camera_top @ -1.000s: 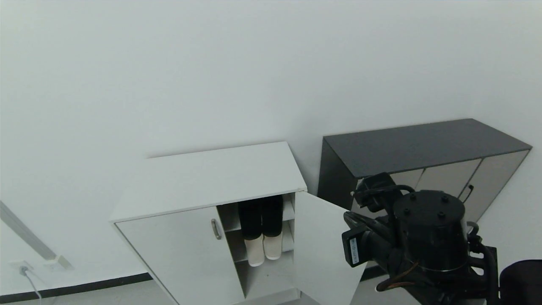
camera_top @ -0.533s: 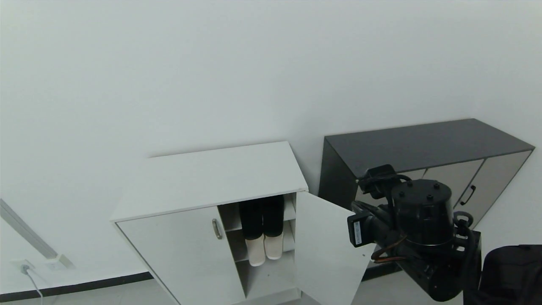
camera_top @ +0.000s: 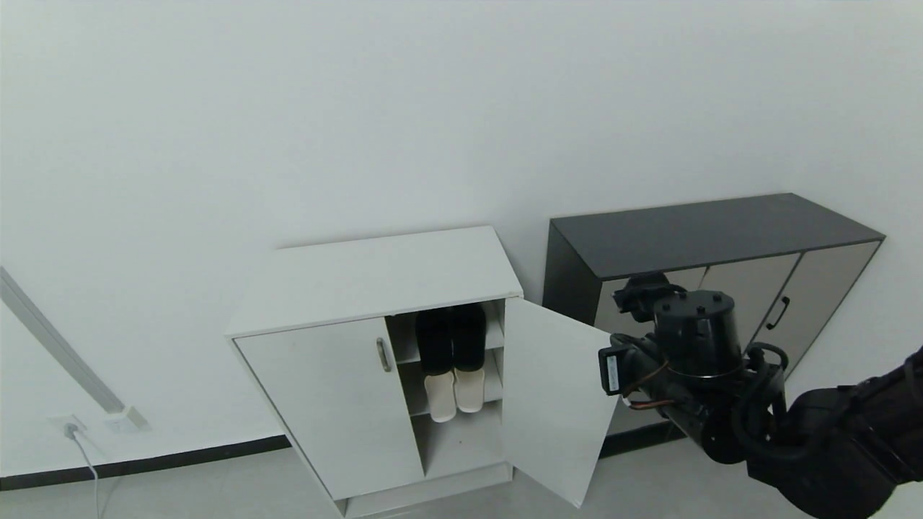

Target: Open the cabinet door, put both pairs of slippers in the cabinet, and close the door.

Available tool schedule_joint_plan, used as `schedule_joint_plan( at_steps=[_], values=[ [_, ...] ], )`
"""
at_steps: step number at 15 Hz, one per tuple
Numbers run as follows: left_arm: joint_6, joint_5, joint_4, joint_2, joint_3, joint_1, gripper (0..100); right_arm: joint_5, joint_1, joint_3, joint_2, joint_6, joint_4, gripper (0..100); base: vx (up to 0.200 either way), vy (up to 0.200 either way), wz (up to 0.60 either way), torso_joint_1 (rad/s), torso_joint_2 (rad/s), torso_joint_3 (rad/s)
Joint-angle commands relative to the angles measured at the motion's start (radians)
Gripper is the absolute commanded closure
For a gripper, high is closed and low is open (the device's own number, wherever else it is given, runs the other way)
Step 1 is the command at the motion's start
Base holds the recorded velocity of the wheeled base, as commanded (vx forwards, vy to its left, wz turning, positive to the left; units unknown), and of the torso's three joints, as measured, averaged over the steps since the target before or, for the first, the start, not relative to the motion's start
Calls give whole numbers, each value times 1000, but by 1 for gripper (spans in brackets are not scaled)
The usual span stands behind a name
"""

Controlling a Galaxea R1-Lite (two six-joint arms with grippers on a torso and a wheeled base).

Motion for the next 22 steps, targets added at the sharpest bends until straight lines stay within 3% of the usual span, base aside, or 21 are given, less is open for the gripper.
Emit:
schedule_joint_plan(
  at_steps=[1,5,12,22],
  values=[
    [0,0,1,0,0,0,100,30,-74,-66,83,12,-1,100,0,0,0,0,0,0],
    [0,0,-1,0,0,0,100,73,-178,-227,239,34,-1,100,0,0,0,0,0,0],
    [0,0,-1,0,0,0,100,137,-291,-382,408,38,-1,100,0,0,0,0,0,0],
    [-1,2,-1,0,0,0,100,144,-337,-495,532,72,1,100,0,0,0,0,0,0]
  ],
)
